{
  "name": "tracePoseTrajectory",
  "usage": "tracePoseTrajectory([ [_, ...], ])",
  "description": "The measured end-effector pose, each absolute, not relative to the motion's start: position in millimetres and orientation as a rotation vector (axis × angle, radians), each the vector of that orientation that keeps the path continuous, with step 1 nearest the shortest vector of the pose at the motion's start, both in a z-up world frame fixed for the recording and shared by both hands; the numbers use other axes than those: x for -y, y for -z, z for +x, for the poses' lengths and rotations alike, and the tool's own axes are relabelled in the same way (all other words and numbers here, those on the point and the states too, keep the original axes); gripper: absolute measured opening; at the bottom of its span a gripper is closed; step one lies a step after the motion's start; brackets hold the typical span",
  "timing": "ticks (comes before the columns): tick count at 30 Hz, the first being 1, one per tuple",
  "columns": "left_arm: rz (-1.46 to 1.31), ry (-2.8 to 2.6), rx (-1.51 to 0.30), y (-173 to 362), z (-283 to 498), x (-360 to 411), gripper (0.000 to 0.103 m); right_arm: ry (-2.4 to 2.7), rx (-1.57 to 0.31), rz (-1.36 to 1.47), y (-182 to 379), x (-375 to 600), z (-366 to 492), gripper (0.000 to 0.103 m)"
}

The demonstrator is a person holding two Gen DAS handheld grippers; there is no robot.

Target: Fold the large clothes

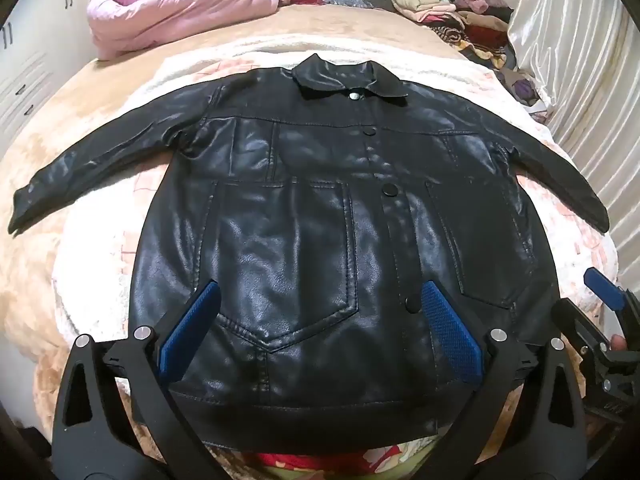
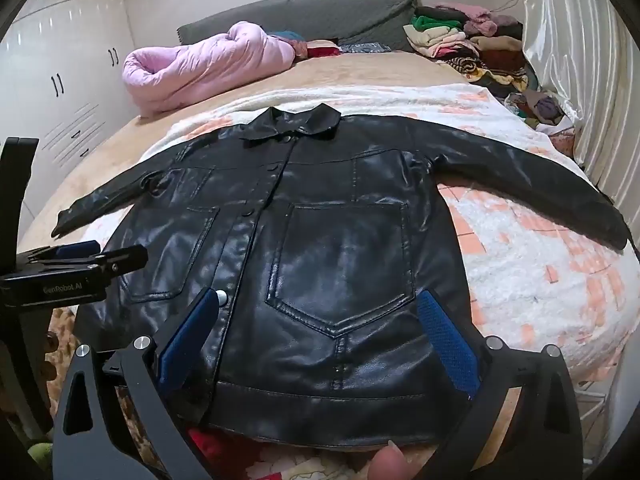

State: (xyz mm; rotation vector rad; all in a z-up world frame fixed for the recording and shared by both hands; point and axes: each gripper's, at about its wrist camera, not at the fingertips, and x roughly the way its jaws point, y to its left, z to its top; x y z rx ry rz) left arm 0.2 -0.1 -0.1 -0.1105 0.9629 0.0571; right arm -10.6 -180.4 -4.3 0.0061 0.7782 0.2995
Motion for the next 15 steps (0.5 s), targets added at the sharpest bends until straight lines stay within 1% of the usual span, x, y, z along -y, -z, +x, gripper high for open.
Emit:
tracePoseTrajectory([
  [15,-0.118,-0.048,-0.948,-5.2,2.3,1.5,0.094,-0.311,-0.784,-0.018,3.4,168.3,-14.4,0.099],
])
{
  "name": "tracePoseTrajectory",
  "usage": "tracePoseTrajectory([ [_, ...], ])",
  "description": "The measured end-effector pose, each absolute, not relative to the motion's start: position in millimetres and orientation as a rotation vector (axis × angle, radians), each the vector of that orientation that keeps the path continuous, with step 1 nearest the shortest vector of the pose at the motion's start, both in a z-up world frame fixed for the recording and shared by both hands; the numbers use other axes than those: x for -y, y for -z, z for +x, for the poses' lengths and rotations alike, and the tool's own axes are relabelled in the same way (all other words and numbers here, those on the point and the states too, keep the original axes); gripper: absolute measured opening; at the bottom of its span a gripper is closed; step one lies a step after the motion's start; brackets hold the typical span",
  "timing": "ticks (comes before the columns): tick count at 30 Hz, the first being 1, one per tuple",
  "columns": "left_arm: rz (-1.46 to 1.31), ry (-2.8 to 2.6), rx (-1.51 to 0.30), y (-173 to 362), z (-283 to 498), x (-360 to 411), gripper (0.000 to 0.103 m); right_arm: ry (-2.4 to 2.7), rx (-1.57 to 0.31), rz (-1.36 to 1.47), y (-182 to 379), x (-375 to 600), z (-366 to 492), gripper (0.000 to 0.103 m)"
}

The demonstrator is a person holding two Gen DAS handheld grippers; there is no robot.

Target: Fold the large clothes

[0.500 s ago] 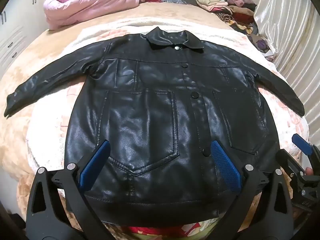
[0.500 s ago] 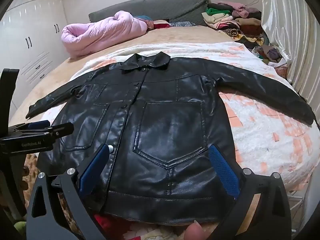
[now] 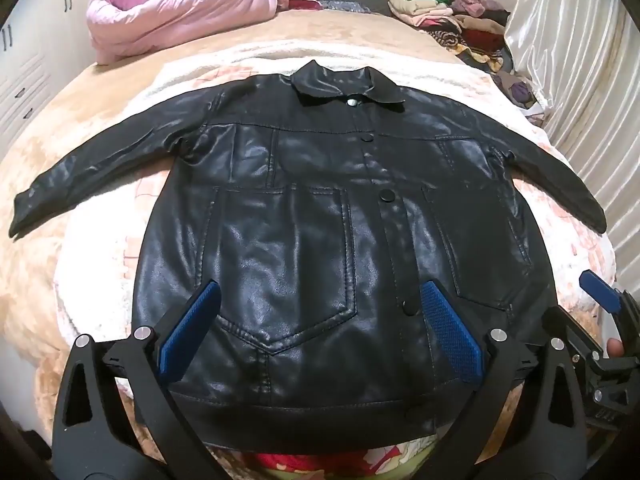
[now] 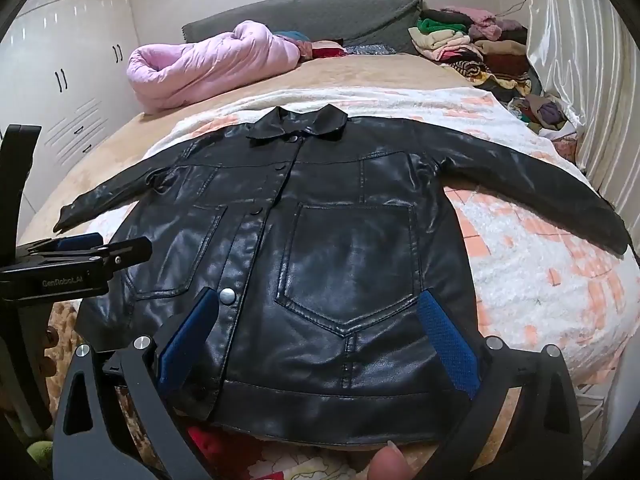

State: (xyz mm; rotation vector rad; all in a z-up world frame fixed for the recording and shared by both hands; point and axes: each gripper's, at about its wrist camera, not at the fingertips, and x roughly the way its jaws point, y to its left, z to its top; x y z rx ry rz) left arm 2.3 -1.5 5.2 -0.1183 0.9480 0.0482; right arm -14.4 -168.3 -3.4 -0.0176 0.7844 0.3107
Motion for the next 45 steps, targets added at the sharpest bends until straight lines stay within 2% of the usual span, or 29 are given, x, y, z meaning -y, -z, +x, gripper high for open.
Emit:
tracePoseTrajectory([
  [45,-0.116,-0.042,-0.934,-8.6,-1.2,1.0,0.094,-0.328,-0.786,-0.003,3.2,162.2,-10.8,0.099],
])
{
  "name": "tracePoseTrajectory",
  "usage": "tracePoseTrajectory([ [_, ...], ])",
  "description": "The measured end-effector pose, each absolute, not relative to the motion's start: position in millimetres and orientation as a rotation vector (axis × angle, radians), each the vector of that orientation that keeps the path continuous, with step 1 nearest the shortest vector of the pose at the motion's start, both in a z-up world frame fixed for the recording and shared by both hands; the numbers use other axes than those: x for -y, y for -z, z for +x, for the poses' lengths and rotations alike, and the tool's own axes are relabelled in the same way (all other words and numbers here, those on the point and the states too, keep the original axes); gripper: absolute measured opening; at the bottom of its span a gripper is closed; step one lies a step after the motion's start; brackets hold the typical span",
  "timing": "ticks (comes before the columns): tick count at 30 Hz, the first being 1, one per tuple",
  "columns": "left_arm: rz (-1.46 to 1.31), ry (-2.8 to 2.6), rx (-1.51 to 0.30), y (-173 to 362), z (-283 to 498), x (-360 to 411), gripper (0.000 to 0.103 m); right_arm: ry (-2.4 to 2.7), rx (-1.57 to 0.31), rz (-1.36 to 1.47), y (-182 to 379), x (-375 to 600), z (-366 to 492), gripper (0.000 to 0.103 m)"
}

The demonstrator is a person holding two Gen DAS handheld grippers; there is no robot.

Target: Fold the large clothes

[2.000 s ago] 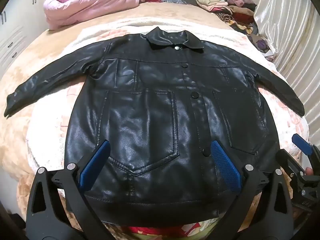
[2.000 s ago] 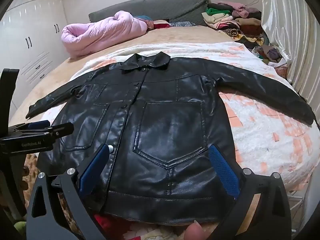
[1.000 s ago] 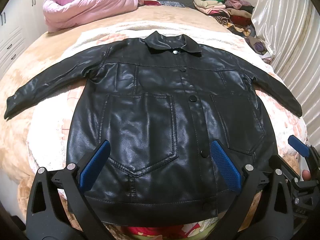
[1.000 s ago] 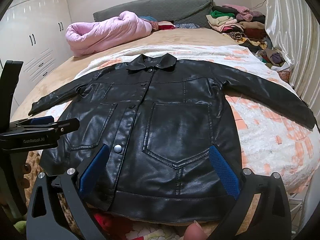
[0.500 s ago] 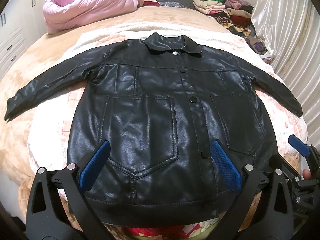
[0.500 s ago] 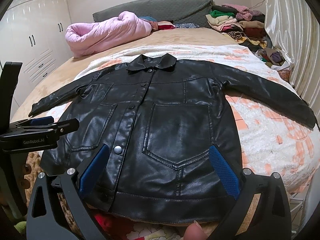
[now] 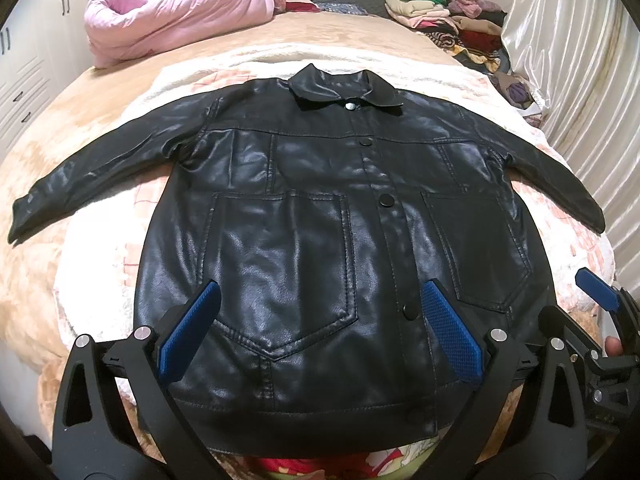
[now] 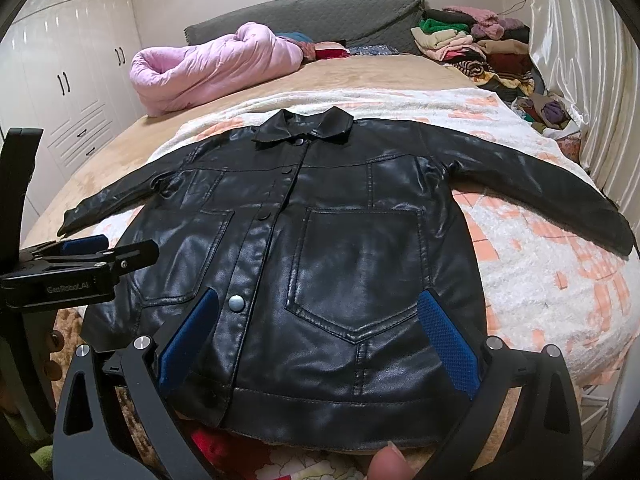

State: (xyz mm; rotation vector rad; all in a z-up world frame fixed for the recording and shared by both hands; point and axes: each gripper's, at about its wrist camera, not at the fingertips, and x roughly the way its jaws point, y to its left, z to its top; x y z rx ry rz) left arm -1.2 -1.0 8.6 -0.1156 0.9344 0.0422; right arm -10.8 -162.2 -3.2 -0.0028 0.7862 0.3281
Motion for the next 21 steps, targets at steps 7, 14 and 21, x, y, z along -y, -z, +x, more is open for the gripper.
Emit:
tracePoseTrajectory([
  [7,-0.113,-0.042,-0.936,-9.2,-0.4,1.7,0.094,-0.330,-0.786,-0.006,3.4,162.4,-10.6,0.099],
  [14,-0.112,-0.044,-0.927,-10.4,5.0,3.5,0.094,-0.329,-0.788,-0.012,3.0,160.5,-5.9,0.099],
  [21,-0.111,-0.037,-0.932,-11.2,18.8,-1.3,0.094,-0.322,-0.783,-0.019,-3.2,155.4,15.5,0.099],
])
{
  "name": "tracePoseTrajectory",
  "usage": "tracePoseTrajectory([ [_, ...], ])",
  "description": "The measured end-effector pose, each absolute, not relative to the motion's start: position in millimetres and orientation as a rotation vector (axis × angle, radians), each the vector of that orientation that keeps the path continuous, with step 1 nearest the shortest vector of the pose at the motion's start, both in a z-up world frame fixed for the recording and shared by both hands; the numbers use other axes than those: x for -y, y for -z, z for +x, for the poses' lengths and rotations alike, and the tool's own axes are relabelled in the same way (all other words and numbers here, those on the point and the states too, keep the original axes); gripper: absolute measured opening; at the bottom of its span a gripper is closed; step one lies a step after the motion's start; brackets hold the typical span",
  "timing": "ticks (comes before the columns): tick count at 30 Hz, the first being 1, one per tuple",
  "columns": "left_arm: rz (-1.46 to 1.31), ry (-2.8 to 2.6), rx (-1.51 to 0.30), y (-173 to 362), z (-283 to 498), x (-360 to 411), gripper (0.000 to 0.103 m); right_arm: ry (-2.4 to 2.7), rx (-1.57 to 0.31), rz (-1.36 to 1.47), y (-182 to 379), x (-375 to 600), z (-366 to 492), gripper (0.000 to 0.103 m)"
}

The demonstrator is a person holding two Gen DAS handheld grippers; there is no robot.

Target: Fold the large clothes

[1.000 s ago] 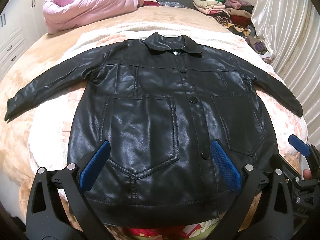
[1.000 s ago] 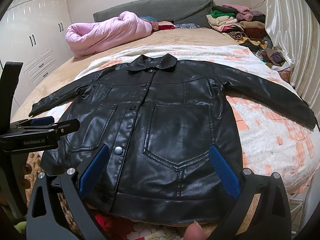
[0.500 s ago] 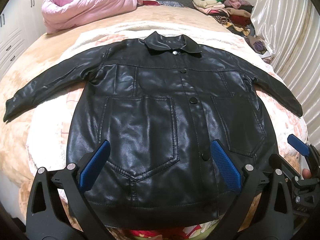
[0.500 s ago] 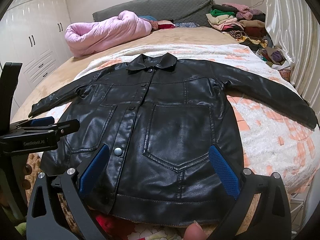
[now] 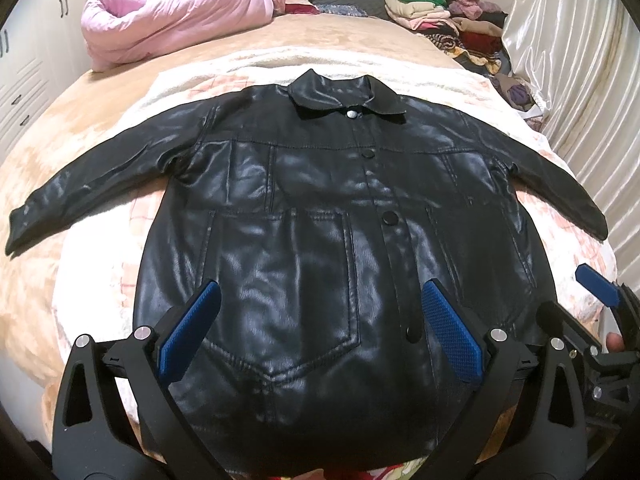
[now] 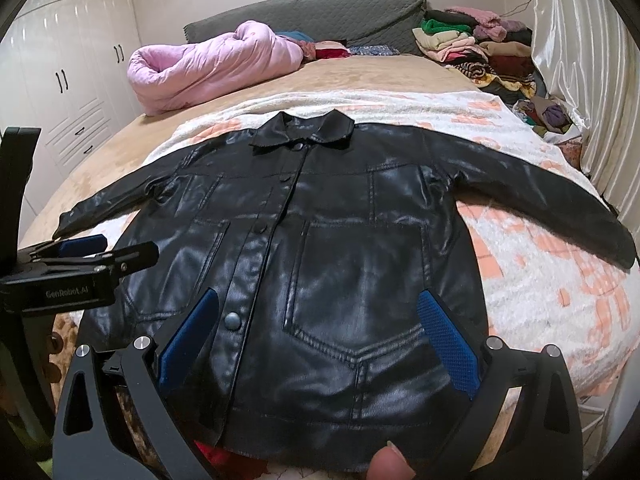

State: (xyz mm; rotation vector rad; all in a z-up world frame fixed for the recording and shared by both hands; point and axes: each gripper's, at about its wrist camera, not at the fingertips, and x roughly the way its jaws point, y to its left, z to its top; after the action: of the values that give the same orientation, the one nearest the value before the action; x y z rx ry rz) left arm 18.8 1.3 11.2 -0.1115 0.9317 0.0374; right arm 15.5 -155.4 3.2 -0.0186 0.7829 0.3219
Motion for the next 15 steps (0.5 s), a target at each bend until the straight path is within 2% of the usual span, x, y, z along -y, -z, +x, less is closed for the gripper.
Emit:
tracePoseTrajectory([
  [15,-0.125,-0.026,-0.923,-21.6,75.8,-1.0,0.094,-0.244,-0.746,-0.012,-25.3,162.2,78.0,0.099],
])
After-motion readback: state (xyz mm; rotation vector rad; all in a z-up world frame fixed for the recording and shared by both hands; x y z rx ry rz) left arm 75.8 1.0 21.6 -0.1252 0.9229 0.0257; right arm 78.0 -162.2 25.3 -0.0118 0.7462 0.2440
